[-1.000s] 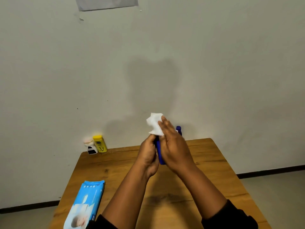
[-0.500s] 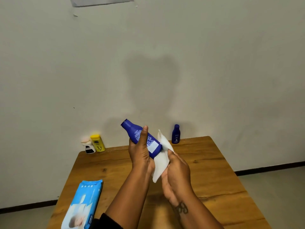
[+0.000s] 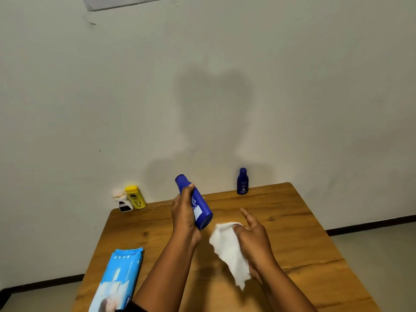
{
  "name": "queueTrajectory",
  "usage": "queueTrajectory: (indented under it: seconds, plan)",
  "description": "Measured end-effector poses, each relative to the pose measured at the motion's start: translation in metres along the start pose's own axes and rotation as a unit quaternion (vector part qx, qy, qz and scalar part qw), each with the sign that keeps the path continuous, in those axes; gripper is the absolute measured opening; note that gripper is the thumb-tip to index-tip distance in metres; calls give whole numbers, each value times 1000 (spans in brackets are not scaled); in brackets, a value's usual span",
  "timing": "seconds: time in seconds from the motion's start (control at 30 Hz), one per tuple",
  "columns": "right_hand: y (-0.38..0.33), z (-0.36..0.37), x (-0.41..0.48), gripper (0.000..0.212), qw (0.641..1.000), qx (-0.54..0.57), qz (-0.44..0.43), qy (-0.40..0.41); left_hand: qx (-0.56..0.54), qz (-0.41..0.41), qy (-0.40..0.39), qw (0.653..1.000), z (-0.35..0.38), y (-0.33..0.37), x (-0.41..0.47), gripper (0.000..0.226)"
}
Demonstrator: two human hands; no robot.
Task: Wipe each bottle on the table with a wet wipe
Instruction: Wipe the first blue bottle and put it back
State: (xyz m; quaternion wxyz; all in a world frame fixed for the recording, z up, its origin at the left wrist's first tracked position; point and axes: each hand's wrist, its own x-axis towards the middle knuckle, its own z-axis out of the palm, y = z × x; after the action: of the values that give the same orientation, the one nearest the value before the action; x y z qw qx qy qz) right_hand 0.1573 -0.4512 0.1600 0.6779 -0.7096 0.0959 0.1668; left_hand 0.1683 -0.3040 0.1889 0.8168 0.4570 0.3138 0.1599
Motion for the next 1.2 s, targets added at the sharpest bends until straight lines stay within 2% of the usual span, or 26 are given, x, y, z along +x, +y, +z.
queueTrajectory:
  seconds: [0.1,0.2,0.37,0.47,0.53,0.63,0.77,0.9,1.07,1.2]
  plan:
    - [5,1,17,55,995,-99,-27,-7,30,-24,-11,999,-3,-7,5,45]
    - [2,3,33,44,990,-132,-37,-47,42,-43,-34,998,-7,-13,15,48]
    - [-14,5,63,16,989,-120,15,-84,84,-78,-93,989,-3,-22,38,32]
    - [-20,9,91,25,987,-123,11,-107,196,-33,-92,976,3,-36,63,29]
    - [-17,13,113,23,985,-126,4,-119,246,14,-125,961,7,-44,85,33]
    - [-7,18,154,26,989,-118,-2,-92,304,48,-198,931,14,-54,122,32]
    - [3,27,204,37,983,-174,-17,-56,342,61,-232,909,21,-69,177,31]
    - [7,41,250,43,971,-239,-31,2,368,96,-213,900,33,-84,221,27]
    - [15,60,297,43,953,-301,-29,28,392,127,-134,901,44,-110,265,32]
    - [27,73,317,42,950,-306,-32,50,389,127,-84,908,45,-126,279,34]
